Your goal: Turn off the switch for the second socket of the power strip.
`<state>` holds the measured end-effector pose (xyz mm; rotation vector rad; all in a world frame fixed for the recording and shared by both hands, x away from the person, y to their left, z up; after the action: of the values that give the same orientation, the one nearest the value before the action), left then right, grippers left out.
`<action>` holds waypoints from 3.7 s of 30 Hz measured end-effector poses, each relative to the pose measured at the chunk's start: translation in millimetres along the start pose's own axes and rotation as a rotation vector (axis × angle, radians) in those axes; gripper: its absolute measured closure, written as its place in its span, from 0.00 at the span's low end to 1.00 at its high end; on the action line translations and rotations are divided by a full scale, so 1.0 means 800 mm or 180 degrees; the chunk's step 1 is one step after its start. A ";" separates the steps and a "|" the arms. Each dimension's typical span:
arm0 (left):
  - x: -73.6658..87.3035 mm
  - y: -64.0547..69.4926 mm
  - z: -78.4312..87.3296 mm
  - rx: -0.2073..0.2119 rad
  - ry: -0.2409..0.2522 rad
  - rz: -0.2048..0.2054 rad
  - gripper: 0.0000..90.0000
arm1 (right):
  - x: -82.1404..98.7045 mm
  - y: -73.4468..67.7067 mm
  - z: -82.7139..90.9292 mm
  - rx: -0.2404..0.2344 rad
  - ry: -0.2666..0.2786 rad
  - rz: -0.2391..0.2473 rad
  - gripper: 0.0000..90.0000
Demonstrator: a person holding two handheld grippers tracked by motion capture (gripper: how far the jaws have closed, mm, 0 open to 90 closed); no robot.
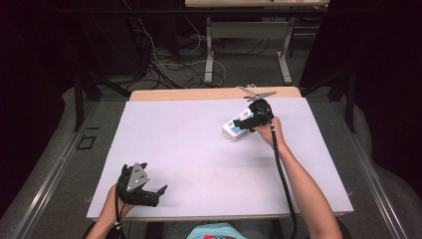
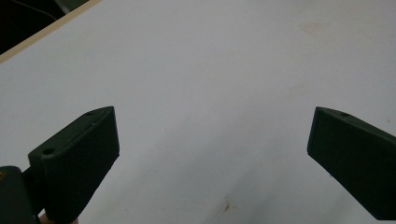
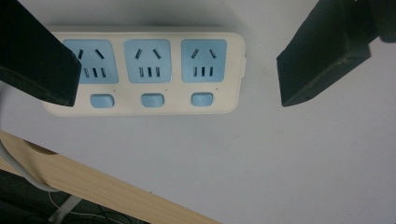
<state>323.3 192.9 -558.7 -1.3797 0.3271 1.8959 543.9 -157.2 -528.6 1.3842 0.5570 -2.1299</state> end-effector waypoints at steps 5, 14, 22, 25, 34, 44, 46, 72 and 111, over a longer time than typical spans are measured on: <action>-0.001 0.001 0.000 -0.0006 0.0015 -0.0001 0.02 | 0.003 -0.008 0.016 -0.0038 0.0018 0.0042 0.00; -0.001 0.002 0.002 0.0011 0.0039 0.0045 0.02 | 0.003 -0.026 0.050 -0.0122 0.0132 0.0105 0.00; -0.002 0.002 0.002 -0.0002 0.0055 0.0049 0.02 | 0.007 -0.037 0.088 -0.0136 0.0218 0.0147 0.00; -0.002 0.003 0.002 0.0009 0.0053 0.0043 0.02 | 0.013 -0.039 0.099 -0.0121 0.0230 0.0167 0.00; -0.001 0.003 0.001 0.0013 0.0046 0.0048 0.02 | 0.027 -0.045 0.126 -0.0100 0.0235 0.0172 0.00; -0.001 0.003 0.001 -0.0002 0.0047 0.0054 0.02 | 0.053 -0.056 0.158 -0.0098 0.0155 0.0229 0.00; -0.001 0.003 0.001 0.0006 0.0042 0.0047 0.02 | 0.058 -0.057 0.162 -0.0097 0.0130 0.0257 0.00; 0.000 0.001 0.001 -0.0035 0.0015 0.0022 0.02 | 0.105 -0.073 0.220 0.0003 0.0109 0.0317 0.00; 0.002 0.002 0.000 -0.0038 -0.0005 0.0045 0.02 | 0.142 -0.091 0.252 0.0056 0.0092 0.0391 0.00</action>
<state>322.2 192.2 -560.2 -1.3872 0.3260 1.9134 318.8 -245.6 -550.8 1.4236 0.4533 -2.0245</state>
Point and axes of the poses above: each handheld gripper's, and its own axes: z roughly backward along the jaws, x roughly out of its underside, y roughly to its right, the point moved 6 cm from there along -z, roughly forward along the jaws, and after that the axes turned 15 degrees about y, right-handed, at the moved point
